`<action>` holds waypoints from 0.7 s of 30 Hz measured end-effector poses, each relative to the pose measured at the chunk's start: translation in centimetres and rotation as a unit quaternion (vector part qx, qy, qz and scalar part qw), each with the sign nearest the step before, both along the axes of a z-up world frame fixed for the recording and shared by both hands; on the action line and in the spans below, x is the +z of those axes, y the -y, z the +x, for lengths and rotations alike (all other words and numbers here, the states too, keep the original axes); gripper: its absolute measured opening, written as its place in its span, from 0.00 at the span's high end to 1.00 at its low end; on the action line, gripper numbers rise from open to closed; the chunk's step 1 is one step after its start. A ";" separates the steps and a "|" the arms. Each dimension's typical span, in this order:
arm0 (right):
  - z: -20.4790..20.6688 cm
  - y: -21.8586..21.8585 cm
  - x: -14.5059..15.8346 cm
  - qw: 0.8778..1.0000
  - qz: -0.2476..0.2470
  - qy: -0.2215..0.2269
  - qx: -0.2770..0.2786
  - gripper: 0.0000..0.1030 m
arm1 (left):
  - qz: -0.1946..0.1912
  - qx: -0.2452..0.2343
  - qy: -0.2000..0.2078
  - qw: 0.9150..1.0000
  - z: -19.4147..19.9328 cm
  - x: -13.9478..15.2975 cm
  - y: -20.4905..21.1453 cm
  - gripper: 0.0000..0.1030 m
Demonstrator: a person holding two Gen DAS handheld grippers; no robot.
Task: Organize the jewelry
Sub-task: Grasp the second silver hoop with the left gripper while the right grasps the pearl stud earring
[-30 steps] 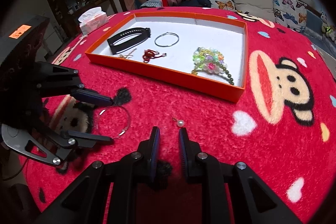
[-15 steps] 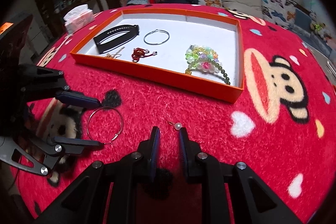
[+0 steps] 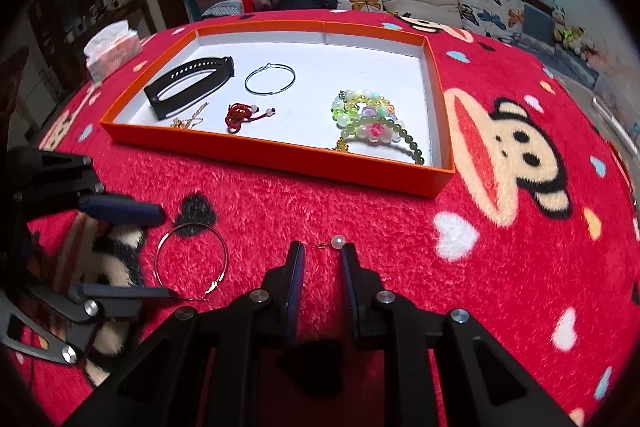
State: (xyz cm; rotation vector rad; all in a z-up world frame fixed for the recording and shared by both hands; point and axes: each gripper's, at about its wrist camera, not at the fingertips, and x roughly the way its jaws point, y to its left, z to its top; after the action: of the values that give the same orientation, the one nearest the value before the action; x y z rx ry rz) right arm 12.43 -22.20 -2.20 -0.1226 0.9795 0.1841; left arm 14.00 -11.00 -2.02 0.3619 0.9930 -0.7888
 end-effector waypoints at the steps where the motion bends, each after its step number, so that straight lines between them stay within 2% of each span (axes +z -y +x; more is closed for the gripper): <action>1: 0.1 -0.3 0.0 1.000 -0.016 0.002 0.012 0.80 | -0.003 0.001 -0.001 1.000 0.1 0.0 -0.1 0.48; 4: 0.3 -0.6 0.0 0.999 -0.039 0.002 0.035 0.80 | -0.004 0.000 0.002 1.000 0.1 0.0 0.0 0.48; 13: 0.6 -1.2 0.0 0.995 -0.064 0.005 0.080 0.79 | 0.006 -0.018 0.000 1.000 -0.2 0.0 0.5 0.45; 21: 0.8 -0.6 0.0 0.993 -0.055 0.006 0.101 0.72 | 0.025 -0.036 0.005 0.999 -0.3 -0.2 1.3 0.43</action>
State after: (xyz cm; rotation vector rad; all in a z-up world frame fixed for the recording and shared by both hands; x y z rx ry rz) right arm 13.27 -21.58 -2.21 -0.3237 0.9654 0.3157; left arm 13.67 -12.25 -2.21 0.4470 0.9969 -0.8272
